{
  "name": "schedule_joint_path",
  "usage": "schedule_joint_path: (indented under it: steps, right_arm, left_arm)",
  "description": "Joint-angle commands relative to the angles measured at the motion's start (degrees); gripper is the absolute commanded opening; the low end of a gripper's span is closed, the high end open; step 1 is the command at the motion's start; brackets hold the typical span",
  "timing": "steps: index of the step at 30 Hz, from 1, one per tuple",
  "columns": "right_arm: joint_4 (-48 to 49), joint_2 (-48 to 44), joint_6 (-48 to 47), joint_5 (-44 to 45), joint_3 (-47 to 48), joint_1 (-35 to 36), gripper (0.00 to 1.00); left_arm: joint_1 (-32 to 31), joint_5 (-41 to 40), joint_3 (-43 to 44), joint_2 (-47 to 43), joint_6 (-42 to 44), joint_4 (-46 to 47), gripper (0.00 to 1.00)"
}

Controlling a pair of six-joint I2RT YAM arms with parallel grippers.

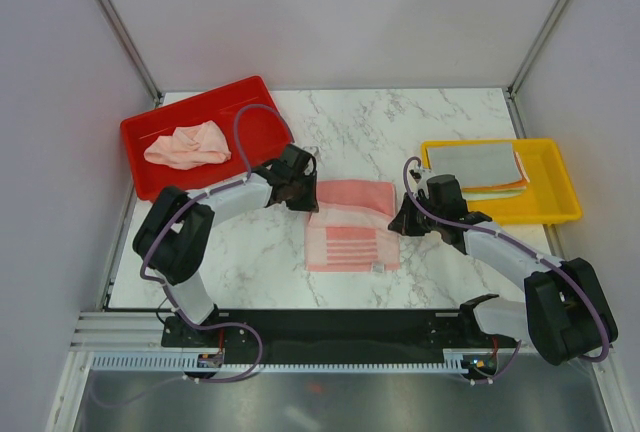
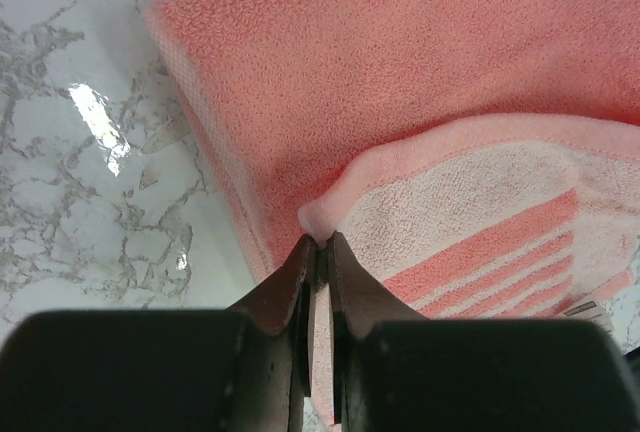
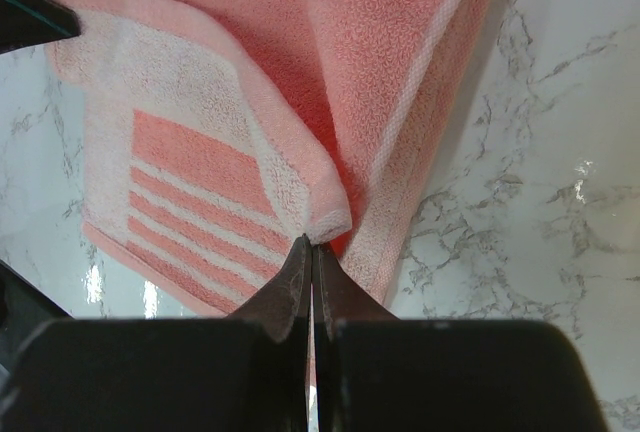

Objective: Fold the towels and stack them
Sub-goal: Fold the towel

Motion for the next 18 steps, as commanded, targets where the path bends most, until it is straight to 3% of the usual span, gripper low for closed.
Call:
schedule_joint_path:
  steps: [1, 3, 4, 10, 18]
  right_arm:
    - [0.53, -0.16, -0.48, 0.70, 2.08, 0.16, 0.00]
    - [0.62, -0.16, -0.57, 0.79, 2.08, 0.16, 0.00]
    - [0.53, 0.10, -1.01, 1.05, 2.34, 0.16, 0.00]
    - [-5.26, -1.74, -4.17, 6.23, 6.65, 0.16, 0.00]
    - [-6.58, -7.11, -3.30, 6.15, 5.25, 0.07, 0.00]
  left_arm:
    - [-0.24, 0.95, 1.96, -1.15, 0.40, 0.38, 0.13]
    - [-0.24, 0.86, 2.05, -1.50, 0.58, 0.38, 0.11]
    - [-0.24, 0.77, 2.05, -1.77, 0.67, 0.21, 0.02]
    - [-0.32, 0.68, -0.84, -7.91, 1.37, 0.12, 0.02]
    - [-0.59, 2.26, -6.91, -19.26, 1.20, 0.73, 0.02]
